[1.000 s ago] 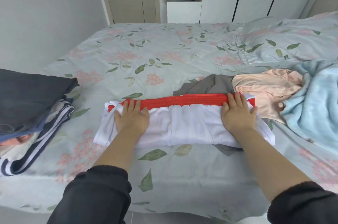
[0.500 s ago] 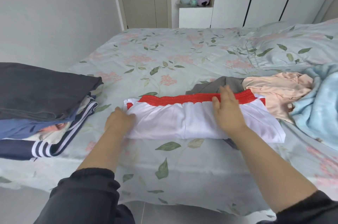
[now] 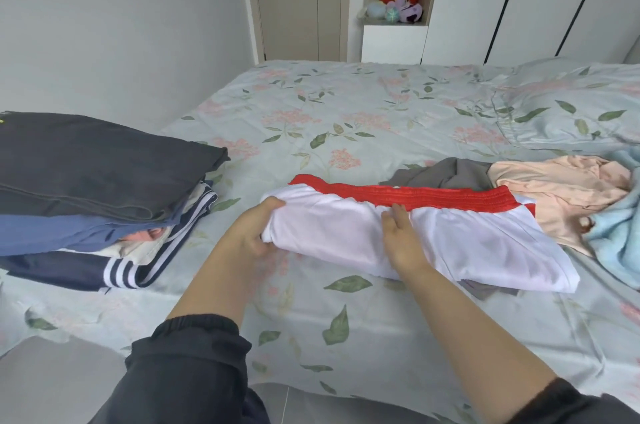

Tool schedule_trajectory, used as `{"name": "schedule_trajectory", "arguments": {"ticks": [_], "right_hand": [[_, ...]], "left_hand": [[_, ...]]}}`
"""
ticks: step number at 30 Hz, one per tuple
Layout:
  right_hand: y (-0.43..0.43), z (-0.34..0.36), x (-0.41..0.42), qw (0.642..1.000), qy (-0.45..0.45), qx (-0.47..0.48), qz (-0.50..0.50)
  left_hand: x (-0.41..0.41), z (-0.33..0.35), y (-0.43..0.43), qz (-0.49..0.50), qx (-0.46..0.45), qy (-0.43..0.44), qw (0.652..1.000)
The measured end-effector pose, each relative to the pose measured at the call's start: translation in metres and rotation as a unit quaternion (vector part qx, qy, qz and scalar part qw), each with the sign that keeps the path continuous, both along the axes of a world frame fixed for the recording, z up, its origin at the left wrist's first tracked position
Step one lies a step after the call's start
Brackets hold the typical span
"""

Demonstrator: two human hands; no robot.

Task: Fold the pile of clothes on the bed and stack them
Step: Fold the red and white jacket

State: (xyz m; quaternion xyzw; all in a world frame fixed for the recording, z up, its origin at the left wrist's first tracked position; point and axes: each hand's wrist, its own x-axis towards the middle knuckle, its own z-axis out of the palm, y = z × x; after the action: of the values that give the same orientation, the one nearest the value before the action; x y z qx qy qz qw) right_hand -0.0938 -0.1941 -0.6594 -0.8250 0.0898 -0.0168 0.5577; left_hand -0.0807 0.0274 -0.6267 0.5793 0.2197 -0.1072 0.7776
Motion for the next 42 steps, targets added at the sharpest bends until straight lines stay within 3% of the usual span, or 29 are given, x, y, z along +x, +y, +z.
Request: {"name": "schedule_trajectory", "arguments": {"ticks": [6, 9, 13, 16, 21, 24, 27, 29, 32, 36, 39, 42], "right_hand": [[0.032, 0.003, 0.011, 0.997, 0.036, 0.065, 0.018], [0.060, 0.007, 0.012, 0.986, 0.068, 0.150, 0.040], [0.074, 0.012, 0.010, 0.947, 0.122, 0.289, 0.069], [0.048, 0.028, 0.008, 0.886, 0.141, 0.430, 0.101], [-0.038, 0.032, -0.002, 0.848, 0.136, 0.512, 0.012], [-0.078, 0.033, -0.011, 0.829, 0.109, 0.547, -0.043], [-0.105, 0.033, -0.016, 0.827, 0.143, 0.541, -0.050], [-0.114, 0.032, -0.016, 0.839, 0.158, 0.520, -0.018], [-0.116, 0.029, -0.013, 0.888, 0.155, 0.432, 0.002], [-0.109, 0.023, -0.012, 0.964, 0.103, 0.245, -0.014], [-0.110, 0.030, -0.007, 0.978, 0.048, 0.191, -0.061], [-0.122, 0.038, -0.001, 0.990, 0.007, 0.131, -0.054]], "left_hand": [[-0.005, 0.027, 0.018, 0.005, -0.039, -0.095, 0.995], [-0.007, 0.036, 0.026, 0.019, -0.087, -0.116, 0.989], [-0.010, 0.051, 0.013, -0.010, -0.140, -0.165, 0.976], [-0.012, 0.062, -0.014, -0.048, -0.155, -0.184, 0.969], [-0.015, 0.067, -0.091, -0.075, 0.000, -0.231, 0.970], [-0.019, 0.046, -0.133, -0.186, 0.136, -0.251, 0.940], [-0.019, 0.017, -0.155, -0.340, 0.258, -0.204, 0.881], [-0.016, 0.009, -0.159, -0.374, 0.325, -0.212, 0.843], [-0.009, 0.010, -0.163, -0.376, 0.395, -0.228, 0.807], [-0.001, 0.011, -0.158, -0.354, 0.420, -0.263, 0.793], [0.005, 0.014, -0.142, -0.296, 0.459, -0.330, 0.770], [0.012, 0.009, -0.128, -0.295, 0.539, -0.336, 0.714]]}}
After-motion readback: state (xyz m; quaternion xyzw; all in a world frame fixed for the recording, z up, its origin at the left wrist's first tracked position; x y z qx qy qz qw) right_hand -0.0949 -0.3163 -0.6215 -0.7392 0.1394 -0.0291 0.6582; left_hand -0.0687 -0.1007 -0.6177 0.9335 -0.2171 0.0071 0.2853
